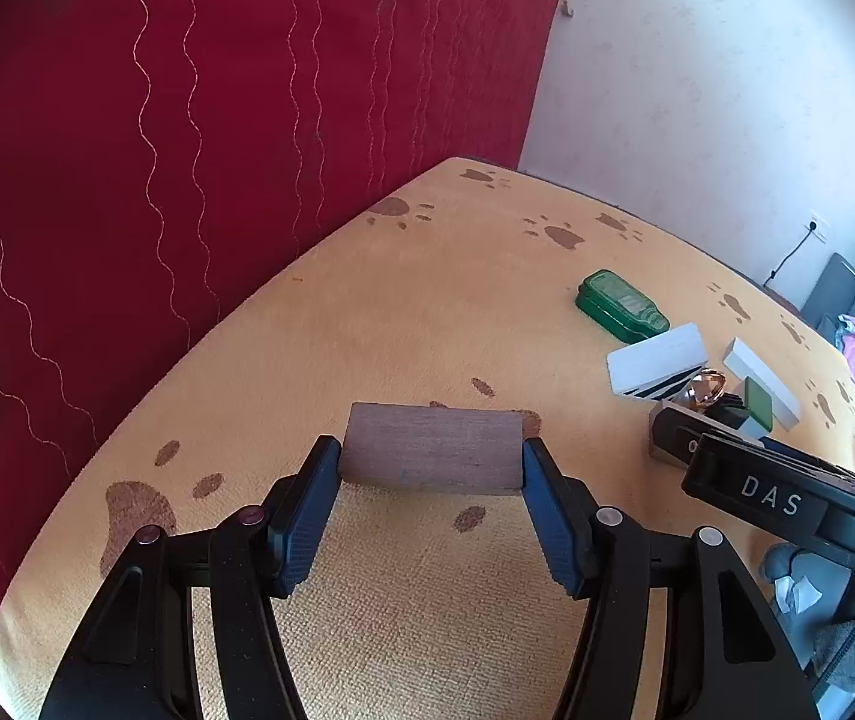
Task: Organize rigid objects
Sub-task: 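Lift the dark block with the left tool while the right tool grasps the light wooden block, then carry both wooden blocks to the clear bowl and release them inside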
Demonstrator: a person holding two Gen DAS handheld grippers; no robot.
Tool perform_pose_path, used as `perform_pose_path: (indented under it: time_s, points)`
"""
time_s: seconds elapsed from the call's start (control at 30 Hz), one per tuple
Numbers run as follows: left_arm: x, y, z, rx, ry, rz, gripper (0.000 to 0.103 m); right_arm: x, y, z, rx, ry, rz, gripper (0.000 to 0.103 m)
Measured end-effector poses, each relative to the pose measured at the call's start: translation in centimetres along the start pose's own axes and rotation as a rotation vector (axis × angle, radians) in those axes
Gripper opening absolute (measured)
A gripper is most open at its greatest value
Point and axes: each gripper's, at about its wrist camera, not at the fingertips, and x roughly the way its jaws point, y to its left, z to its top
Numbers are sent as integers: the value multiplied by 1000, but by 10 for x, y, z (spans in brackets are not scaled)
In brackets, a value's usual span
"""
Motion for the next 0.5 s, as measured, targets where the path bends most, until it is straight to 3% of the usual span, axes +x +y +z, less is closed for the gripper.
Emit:
perform_pose_path:
  time_s: [0.33,0.5]
  points:
    - [0,0,-1,1,1,-1,61,4,12,-3,-47,-10,-42,102]
    - [2,0,-1,-1,8,-5,61,2,12,-5,-69,-16,-54,97]
